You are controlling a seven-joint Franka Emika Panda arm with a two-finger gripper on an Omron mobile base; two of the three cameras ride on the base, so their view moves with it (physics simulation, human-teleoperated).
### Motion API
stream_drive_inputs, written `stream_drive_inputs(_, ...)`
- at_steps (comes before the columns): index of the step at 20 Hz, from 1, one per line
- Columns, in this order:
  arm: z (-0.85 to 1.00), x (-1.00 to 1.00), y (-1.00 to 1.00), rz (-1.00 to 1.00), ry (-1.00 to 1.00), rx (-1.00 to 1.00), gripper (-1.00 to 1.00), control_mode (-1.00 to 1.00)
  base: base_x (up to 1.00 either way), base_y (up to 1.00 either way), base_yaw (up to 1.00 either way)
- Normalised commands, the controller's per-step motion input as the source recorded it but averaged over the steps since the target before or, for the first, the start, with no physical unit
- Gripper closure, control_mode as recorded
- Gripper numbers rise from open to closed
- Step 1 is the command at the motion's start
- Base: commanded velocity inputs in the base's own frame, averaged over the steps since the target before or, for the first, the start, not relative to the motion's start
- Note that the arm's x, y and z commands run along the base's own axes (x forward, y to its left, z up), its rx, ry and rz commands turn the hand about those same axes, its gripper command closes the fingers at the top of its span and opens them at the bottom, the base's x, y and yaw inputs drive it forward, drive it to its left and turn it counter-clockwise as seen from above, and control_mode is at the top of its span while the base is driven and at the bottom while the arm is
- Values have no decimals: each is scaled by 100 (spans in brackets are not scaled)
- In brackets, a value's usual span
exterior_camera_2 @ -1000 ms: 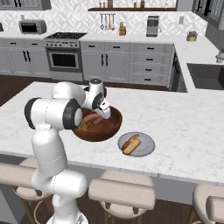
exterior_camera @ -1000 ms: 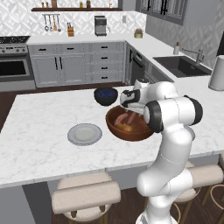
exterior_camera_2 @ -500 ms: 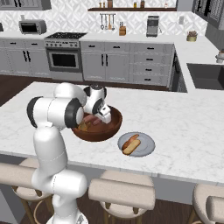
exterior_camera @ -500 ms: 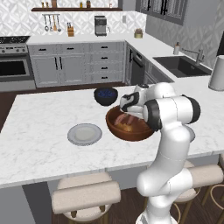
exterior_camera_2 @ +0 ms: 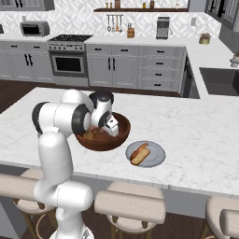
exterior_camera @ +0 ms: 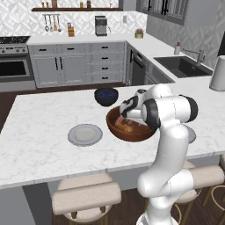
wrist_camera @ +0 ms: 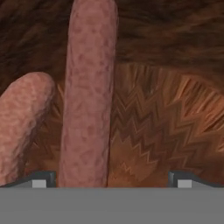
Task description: Place one bun and one sausage from the bowl on each plate.
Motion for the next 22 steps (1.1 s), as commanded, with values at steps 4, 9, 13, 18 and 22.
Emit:
stream_drive_inputs(4, -25, 2, 0, 0, 0, 0, -100, -100, 0, 0, 0)
stream_drive_inputs(9, -11, 13, 0, 0, 0, 0, -100, -100, 0, 0, 0)
stream_drive_inputs(13, -16, 11, 0, 0, 0, 0, -100, -100, 0, 0, 0)
stream_drive_inputs(18, -41, 2, 0, 0, 0, 0, -100, -100, 0, 0, 0)
stream_drive_inputs(22, -13, 0, 1, 0, -3, 0, -100, -100, 0, 0, 0)
